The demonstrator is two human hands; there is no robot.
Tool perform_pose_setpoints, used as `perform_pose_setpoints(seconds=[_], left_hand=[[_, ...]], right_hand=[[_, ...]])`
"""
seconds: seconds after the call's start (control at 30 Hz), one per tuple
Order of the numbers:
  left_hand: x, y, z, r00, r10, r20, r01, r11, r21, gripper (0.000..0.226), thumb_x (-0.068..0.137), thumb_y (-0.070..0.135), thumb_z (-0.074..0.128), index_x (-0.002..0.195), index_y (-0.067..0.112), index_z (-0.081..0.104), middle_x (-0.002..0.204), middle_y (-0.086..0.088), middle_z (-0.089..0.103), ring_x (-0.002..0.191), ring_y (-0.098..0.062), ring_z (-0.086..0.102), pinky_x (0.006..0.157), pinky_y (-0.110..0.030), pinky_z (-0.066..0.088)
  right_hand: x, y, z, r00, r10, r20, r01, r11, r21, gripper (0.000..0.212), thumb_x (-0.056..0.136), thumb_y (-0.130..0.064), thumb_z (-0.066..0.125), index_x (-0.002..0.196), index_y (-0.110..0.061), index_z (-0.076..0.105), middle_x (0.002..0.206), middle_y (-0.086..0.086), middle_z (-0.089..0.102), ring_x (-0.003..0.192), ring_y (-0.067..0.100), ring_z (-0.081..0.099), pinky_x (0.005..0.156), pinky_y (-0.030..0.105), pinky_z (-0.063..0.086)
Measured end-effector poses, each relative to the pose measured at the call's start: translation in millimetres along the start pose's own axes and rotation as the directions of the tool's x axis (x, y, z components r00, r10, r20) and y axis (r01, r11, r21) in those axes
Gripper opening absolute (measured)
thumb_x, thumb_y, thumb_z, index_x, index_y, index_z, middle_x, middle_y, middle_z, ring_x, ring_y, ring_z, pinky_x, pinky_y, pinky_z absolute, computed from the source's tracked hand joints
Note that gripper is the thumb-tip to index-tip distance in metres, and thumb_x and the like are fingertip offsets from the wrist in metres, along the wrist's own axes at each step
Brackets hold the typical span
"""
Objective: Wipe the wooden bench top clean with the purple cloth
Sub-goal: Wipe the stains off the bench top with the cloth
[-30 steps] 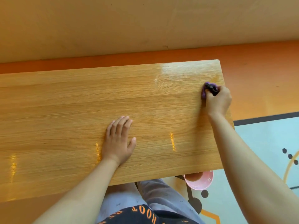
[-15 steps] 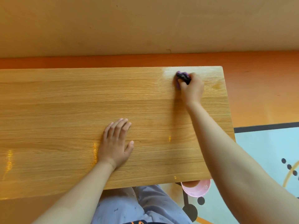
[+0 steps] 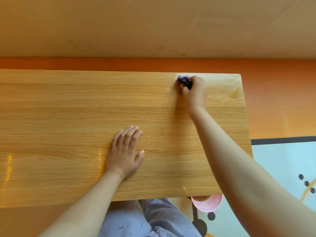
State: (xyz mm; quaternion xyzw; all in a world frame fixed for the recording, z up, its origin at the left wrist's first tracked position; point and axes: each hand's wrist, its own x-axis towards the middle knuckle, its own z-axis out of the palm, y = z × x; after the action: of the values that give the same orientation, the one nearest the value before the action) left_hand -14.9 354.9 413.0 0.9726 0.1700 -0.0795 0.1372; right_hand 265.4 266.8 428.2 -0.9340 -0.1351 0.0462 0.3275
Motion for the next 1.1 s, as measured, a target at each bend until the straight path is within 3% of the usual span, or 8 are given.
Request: perform_pose_setpoints(seconds=[0.13,0.43,0.6,0.73,0.9,1.1], left_hand=[[1,0,-2,1.000,-0.006,-0.012,0.006,1.000,-0.005,0.064,0.082,0.042,0.043,0.138,0.012,0.041,0.145,-0.005,0.040,0.138,-0.022,0.029,0.119,-0.035,0.006],[1,0,-2,1.000,0.008,-0.015,-0.008,1.000,-0.015,0.063,0.081,0.041,0.044,0.137,0.012,0.042,0.143,-0.006,0.042,0.136,-0.022,0.032,0.118,-0.036,0.009],[1,-1,-1,1.000,0.011,-0.021,-0.011,1.000,-0.029,0.063,0.081,0.041,0.044,0.137,0.013,0.041,0.143,-0.007,0.042,0.136,-0.023,0.032,0.117,-0.038,0.013],[2,-1,-1,0.999,0.013,-0.030,-0.014,0.999,-0.037,0.063,0.081,0.041,0.044,0.136,0.012,0.043,0.142,-0.006,0.043,0.136,-0.023,0.033,0.117,-0.037,0.011],[1,-1,0,1.000,0.013,-0.026,-0.014,0.999,-0.040,0.062,0.082,0.041,0.043,0.137,0.013,0.042,0.143,-0.006,0.042,0.137,-0.023,0.032,0.117,-0.038,0.013],[0,0,0,1.000,0.007,-0.004,-0.007,0.999,-0.035,0.062,0.082,0.041,0.042,0.138,0.013,0.041,0.144,-0.006,0.041,0.137,-0.023,0.032,0.118,-0.040,0.015]], right_hand=[[8,-23,20,0.989,-0.126,0.083,0.124,0.992,0.033,0.019,0.084,-0.011,0.059,0.103,-0.009,0.062,0.103,0.009,0.058,0.098,0.024,0.053,0.075,0.024,0.035],[50,40,-35,0.999,0.020,-0.048,-0.021,1.000,-0.015,0.027,0.089,-0.016,0.057,0.114,-0.008,0.060,0.115,0.014,0.057,0.105,0.026,0.054,0.084,0.021,0.035],[69,91,-81,0.992,0.035,-0.119,-0.064,0.967,-0.246,0.028,0.087,-0.023,0.056,0.114,-0.018,0.062,0.115,0.011,0.060,0.112,0.030,0.050,0.084,0.035,0.041],[86,110,-106,0.999,0.002,-0.033,-0.012,0.952,-0.305,0.029,0.084,-0.022,0.063,0.112,-0.016,0.065,0.112,0.014,0.064,0.108,0.035,0.051,0.090,0.041,0.040],[80,109,-121,0.983,-0.098,0.155,0.127,0.973,-0.192,0.029,0.080,-0.008,0.068,0.109,-0.012,0.068,0.109,0.013,0.068,0.105,0.030,0.059,0.090,0.035,0.044],[6,124,-141,0.933,-0.216,0.287,0.266,0.952,-0.150,0.032,0.074,0.006,0.069,0.104,-0.008,0.070,0.097,0.006,0.066,0.089,0.020,0.054,0.077,0.027,0.037]])
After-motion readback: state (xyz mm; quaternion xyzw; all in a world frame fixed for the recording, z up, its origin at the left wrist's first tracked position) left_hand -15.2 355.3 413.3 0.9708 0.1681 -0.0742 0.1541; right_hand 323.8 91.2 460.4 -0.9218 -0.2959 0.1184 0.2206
